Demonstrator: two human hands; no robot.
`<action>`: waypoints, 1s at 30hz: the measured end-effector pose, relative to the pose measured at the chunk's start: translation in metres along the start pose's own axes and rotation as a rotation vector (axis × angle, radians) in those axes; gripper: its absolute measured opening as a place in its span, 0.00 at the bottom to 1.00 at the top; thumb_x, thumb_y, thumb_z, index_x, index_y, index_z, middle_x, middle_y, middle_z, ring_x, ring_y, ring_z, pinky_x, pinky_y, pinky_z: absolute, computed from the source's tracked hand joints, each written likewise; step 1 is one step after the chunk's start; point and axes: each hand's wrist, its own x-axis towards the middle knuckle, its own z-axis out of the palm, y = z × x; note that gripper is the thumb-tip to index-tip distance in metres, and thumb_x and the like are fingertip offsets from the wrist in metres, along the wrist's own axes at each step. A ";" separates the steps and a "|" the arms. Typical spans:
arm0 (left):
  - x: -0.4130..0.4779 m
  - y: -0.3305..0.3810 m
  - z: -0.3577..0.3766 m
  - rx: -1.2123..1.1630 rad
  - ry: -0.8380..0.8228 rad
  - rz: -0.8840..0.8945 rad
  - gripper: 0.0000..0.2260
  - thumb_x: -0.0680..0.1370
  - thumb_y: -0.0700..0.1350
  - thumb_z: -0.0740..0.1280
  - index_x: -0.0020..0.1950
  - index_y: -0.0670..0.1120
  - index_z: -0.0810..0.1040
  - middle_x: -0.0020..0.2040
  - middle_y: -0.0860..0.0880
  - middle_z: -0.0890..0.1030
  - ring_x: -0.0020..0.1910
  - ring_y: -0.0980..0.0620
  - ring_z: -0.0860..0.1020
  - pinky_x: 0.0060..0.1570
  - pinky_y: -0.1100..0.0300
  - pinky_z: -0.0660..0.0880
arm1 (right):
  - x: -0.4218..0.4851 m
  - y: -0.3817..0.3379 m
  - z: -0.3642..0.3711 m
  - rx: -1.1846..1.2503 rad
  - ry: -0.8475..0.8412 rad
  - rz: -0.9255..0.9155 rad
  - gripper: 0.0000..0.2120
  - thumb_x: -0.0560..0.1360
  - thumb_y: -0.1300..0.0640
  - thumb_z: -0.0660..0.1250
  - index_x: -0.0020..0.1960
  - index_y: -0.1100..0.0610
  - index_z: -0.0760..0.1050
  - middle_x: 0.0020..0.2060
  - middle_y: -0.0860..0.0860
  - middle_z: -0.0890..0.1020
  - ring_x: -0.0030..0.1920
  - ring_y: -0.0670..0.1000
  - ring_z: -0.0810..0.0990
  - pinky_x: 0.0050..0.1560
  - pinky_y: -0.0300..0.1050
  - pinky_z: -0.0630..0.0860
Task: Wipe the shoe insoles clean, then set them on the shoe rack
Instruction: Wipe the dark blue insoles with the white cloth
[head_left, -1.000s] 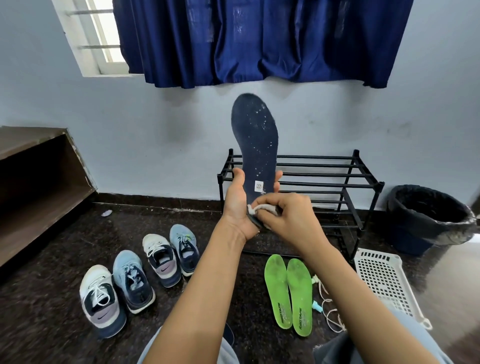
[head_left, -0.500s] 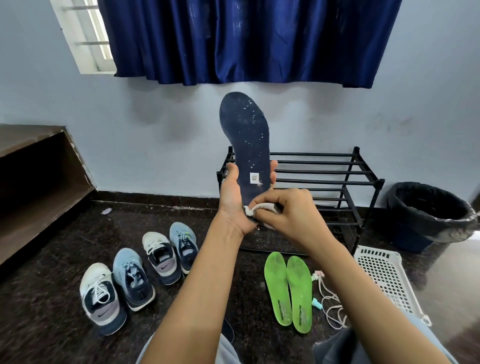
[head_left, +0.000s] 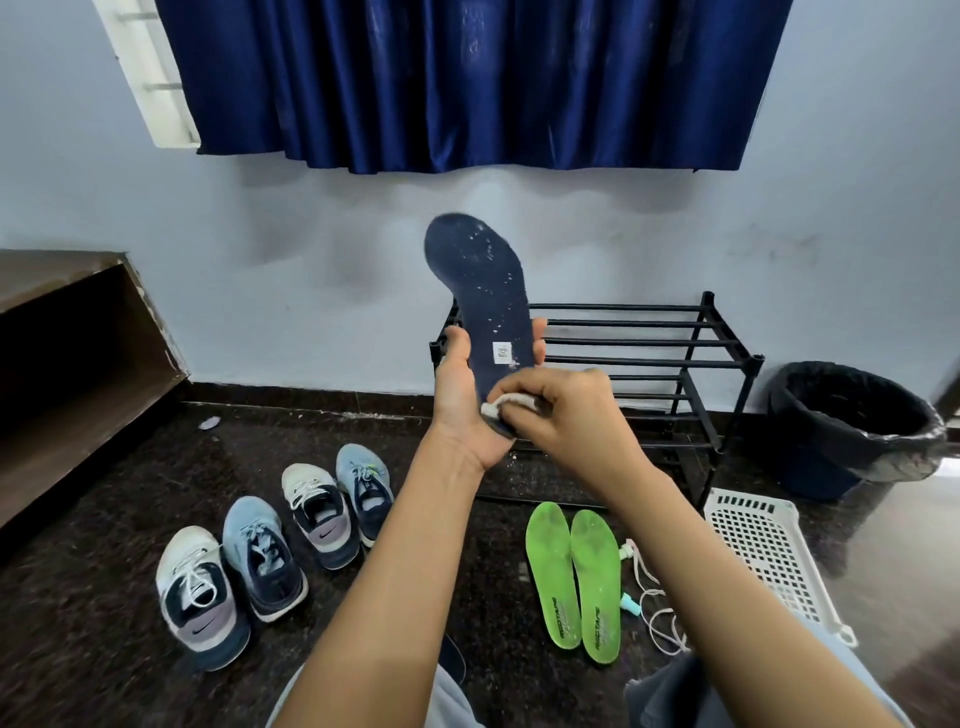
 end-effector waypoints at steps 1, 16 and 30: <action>-0.001 -0.002 0.001 0.013 0.006 -0.005 0.33 0.81 0.65 0.48 0.49 0.43 0.85 0.50 0.44 0.83 0.47 0.49 0.79 0.50 0.57 0.75 | 0.003 0.001 0.002 -0.016 0.040 0.006 0.07 0.67 0.64 0.70 0.41 0.54 0.83 0.34 0.47 0.84 0.34 0.39 0.76 0.37 0.24 0.66; -0.002 -0.004 0.008 0.004 -0.004 -0.021 0.32 0.82 0.64 0.46 0.55 0.43 0.81 0.49 0.45 0.83 0.47 0.50 0.79 0.50 0.58 0.75 | 0.001 0.001 -0.005 -0.078 0.045 0.090 0.06 0.69 0.64 0.70 0.41 0.55 0.82 0.30 0.46 0.81 0.31 0.41 0.74 0.35 0.26 0.65; -0.002 0.001 0.006 -0.020 0.031 0.086 0.31 0.82 0.63 0.43 0.58 0.44 0.78 0.50 0.46 0.83 0.52 0.49 0.80 0.64 0.52 0.70 | -0.009 -0.005 -0.007 0.121 -0.036 0.281 0.07 0.67 0.61 0.72 0.38 0.50 0.83 0.26 0.43 0.79 0.28 0.41 0.73 0.29 0.31 0.66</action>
